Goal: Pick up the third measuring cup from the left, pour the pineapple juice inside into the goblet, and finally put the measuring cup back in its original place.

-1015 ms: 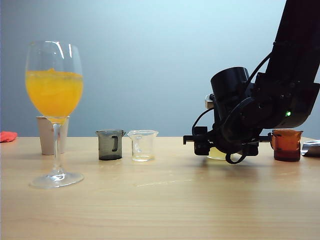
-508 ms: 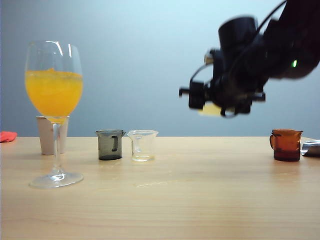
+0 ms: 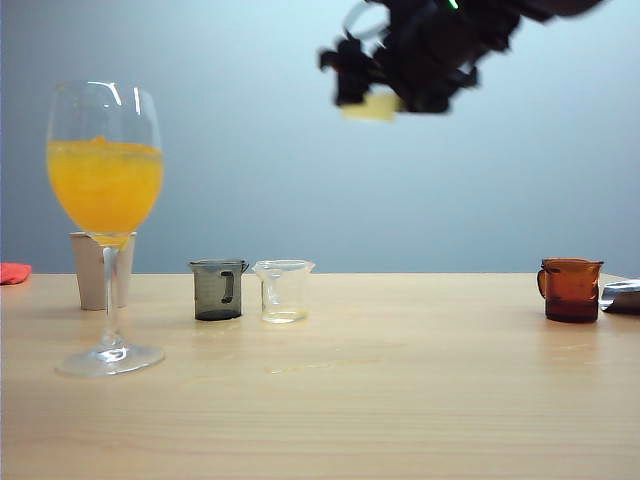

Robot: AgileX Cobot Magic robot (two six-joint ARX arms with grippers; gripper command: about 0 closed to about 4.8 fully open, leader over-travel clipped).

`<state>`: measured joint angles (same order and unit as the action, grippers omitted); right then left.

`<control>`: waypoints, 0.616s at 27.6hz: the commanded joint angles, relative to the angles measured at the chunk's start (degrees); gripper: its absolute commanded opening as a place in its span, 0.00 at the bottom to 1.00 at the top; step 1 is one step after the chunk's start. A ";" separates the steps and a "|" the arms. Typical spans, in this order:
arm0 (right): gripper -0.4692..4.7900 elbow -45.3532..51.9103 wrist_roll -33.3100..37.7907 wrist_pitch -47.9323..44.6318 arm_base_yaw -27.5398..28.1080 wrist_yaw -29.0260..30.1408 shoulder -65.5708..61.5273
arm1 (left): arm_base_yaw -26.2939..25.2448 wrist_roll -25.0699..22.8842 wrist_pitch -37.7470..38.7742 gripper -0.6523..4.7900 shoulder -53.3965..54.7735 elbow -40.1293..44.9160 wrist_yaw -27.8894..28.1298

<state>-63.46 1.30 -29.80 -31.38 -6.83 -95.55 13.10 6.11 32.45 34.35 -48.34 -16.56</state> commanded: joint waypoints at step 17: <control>0.08 -10.36 -8.07 10.93 -12.28 7.93 0.48 | -0.11 -0.09 1.77 0.11 -0.04 -0.24 -1.92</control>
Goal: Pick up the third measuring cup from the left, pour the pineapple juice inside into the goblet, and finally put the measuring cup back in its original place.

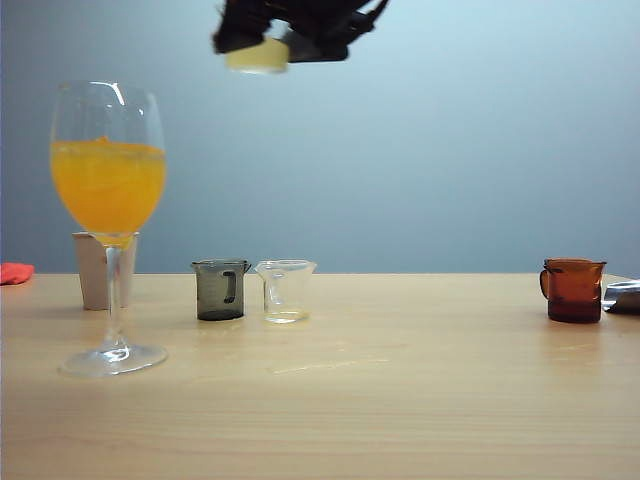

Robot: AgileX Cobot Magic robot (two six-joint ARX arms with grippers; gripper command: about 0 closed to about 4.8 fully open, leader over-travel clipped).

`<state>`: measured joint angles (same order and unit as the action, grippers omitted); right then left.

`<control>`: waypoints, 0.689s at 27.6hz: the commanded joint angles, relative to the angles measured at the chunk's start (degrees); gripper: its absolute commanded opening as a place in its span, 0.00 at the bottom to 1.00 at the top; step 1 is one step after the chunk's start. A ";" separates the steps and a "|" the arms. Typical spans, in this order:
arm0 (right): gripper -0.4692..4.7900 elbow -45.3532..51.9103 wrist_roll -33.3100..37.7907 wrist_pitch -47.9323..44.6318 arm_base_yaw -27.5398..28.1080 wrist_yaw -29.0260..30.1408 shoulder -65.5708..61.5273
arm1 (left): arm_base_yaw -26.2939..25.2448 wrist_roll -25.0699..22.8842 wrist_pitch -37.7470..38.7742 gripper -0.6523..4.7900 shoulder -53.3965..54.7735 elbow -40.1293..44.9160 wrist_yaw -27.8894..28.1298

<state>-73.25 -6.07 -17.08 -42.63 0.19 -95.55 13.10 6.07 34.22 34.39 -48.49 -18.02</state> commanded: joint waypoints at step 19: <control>0.08 -3.85 -7.65 -1.38 -6.32 3.96 -3.37 | -0.11 -0.07 1.90 0.11 -0.11 -0.09 -1.51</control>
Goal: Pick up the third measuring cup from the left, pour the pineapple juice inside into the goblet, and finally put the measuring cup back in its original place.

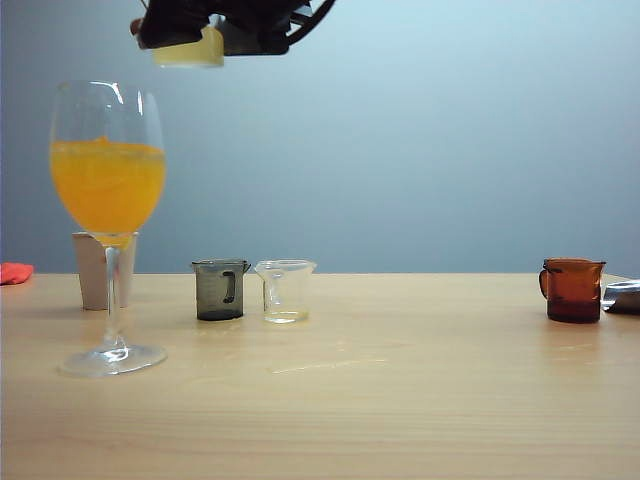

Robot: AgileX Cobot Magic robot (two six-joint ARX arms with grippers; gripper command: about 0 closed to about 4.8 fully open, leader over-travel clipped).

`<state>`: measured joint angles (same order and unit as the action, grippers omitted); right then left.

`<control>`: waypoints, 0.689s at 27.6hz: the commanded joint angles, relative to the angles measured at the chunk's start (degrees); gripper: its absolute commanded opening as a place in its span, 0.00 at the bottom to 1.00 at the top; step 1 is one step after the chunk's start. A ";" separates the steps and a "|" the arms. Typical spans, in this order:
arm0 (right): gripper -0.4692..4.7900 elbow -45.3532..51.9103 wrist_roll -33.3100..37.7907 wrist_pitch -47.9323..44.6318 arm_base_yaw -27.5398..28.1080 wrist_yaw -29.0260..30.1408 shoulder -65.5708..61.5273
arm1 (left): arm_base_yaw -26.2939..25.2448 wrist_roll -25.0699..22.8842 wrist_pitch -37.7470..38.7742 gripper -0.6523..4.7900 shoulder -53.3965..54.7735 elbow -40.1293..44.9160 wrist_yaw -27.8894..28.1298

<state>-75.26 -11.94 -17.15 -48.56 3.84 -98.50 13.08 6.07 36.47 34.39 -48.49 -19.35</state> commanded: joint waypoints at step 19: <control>0.08 -2.10 -24.76 -1.03 -1.49 1.46 -2.27 | -0.09 -0.09 -0.31 0.11 -0.09 -0.07 0.00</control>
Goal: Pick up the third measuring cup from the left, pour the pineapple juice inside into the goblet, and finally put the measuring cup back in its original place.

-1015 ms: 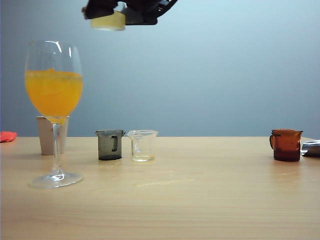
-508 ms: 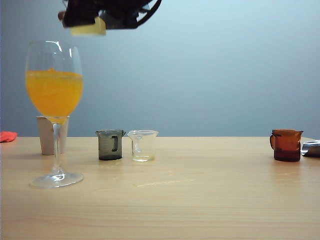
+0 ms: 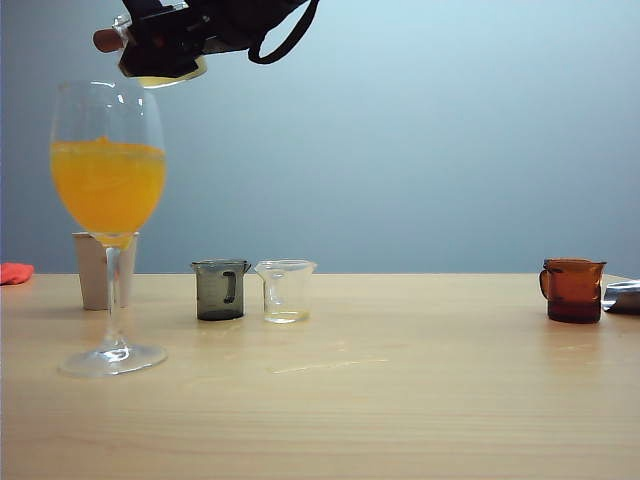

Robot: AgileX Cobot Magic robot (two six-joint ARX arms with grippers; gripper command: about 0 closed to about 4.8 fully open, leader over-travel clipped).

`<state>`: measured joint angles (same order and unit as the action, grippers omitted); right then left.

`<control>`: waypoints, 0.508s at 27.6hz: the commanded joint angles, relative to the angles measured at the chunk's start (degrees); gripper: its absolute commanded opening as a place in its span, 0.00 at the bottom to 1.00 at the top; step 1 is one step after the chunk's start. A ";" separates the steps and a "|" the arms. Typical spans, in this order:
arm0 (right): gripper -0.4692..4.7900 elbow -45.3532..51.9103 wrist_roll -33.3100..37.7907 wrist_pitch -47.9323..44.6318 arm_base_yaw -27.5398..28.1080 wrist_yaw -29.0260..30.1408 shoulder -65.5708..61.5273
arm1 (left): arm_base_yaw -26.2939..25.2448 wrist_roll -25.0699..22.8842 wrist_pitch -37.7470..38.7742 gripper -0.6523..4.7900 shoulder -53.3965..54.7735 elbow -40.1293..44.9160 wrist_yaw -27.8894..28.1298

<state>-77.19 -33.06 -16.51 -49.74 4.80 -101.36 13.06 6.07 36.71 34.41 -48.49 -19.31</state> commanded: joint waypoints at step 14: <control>0.08 -0.17 -16.76 -1.11 -0.74 1.33 0.59 | -0.07 -0.09 0.20 0.11 -0.11 -0.07 -0.04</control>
<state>-77.10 -49.15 -16.38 -50.41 5.87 -101.36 13.06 6.07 37.23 34.41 -48.49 -19.31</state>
